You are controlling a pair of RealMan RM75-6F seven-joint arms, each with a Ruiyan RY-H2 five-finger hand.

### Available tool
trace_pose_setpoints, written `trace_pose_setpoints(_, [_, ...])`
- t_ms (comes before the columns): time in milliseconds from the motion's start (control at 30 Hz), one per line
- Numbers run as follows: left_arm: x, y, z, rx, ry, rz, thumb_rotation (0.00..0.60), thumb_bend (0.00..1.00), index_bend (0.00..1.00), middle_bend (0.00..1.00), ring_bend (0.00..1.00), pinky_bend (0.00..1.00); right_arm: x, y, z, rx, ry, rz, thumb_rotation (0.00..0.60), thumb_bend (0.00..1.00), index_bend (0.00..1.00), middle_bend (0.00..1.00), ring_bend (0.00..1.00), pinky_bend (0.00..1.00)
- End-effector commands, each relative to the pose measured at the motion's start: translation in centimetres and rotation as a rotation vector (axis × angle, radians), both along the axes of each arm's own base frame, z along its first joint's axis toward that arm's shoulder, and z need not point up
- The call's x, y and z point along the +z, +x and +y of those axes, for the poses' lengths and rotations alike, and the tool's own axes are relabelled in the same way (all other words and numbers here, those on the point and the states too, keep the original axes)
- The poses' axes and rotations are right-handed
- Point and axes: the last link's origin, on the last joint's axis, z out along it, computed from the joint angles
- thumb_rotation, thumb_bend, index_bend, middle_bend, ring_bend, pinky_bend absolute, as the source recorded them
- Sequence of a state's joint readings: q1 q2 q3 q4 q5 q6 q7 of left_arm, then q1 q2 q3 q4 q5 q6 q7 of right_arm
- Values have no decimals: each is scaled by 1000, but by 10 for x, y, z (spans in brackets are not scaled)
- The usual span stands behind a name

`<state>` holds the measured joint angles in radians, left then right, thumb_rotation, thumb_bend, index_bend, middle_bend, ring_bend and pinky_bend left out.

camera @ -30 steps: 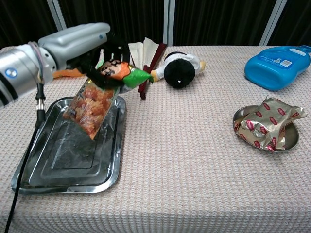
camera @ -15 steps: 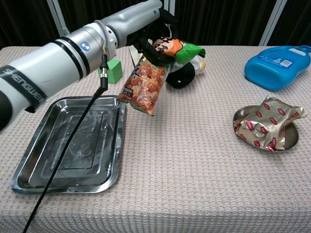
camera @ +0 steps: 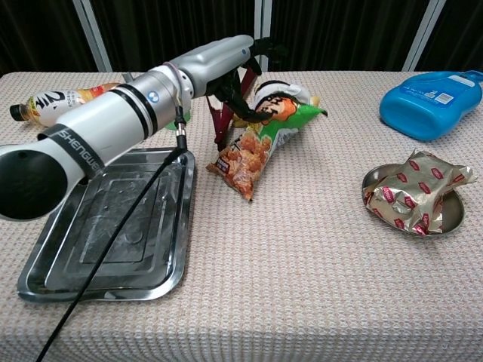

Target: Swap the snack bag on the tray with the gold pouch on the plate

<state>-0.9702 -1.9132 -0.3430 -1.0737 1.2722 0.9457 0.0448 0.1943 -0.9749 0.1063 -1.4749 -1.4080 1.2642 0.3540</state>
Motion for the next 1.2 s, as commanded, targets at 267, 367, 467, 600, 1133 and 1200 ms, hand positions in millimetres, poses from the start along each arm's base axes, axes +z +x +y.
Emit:
trace_pose_setpoints(267, [118, -121, -34, 149, 181, 151, 600, 156, 54, 53, 69, 192, -20, 39, -22, 164, 170, 130, 600, 76, 0, 0, 0, 0])
trace_pose_setpoints(367, [156, -154, -53, 216, 248, 185, 600, 152, 54, 53, 69, 190, -34, 55, -33, 220, 254, 184, 600, 77, 0, 0, 0, 0])
trace_pose_setpoints(467, [185, -184, -69, 295, 302, 210, 600, 143, 54, 53, 69, 189, -47, 72, -43, 279, 340, 260, 600, 77, 0, 0, 0, 0])
trace_pose_setpoints(600, [209, -216, -88, 396, 345, 208, 600, 123, 55, 57, 69, 186, -64, 86, -56, 332, 437, 377, 600, 78, 0, 0, 0, 0])
trace_pose_setpoints(1133, [218, -273, -151, 511, 379, 202, 600, 91, 55, 92, 69, 163, -155, 115, -73, 464, 655, 534, 600, 75, 0, 0, 0, 0])
trace_pose_setpoints(1200, [217, -277, -155, 517, 368, 206, 600, 91, 55, 92, 69, 163, -162, 113, -73, 464, 664, 552, 600, 75, 0, 0, 0, 0])
